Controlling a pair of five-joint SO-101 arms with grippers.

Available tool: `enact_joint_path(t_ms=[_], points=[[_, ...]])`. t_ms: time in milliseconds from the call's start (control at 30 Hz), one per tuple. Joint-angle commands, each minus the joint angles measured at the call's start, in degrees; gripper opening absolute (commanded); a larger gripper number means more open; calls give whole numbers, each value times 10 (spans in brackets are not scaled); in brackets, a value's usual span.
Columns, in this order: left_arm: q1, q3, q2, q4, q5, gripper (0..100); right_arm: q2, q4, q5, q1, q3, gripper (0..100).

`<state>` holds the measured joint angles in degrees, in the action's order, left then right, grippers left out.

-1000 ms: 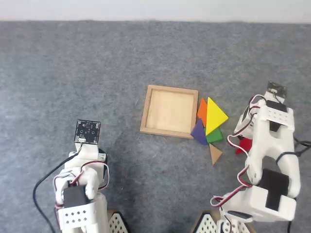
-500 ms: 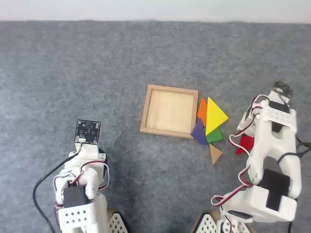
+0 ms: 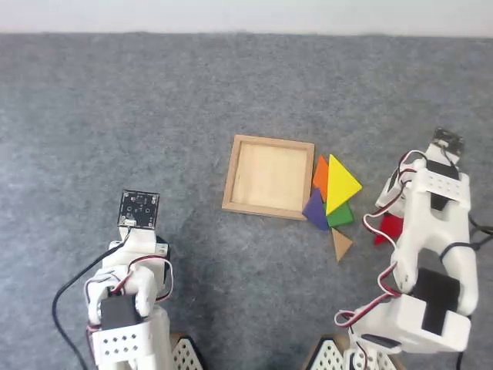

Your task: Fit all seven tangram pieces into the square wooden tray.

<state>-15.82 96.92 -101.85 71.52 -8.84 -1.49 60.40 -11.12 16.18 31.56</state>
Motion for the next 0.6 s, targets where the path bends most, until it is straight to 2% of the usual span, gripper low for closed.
enact_joint_path(t_ms=[0,200,367,567], points=[[-4,-4,-7,0,2,88,-7,-1,-3,3,-7,289],[-4,-4,-7,0,2,88,4,-6,-3,3,-15,292],[-4,-4,-7,0,2,88,68,28,3,5,-72,370],[-4,-4,-7,0,2,88,125,50,4,4,-123,362]])
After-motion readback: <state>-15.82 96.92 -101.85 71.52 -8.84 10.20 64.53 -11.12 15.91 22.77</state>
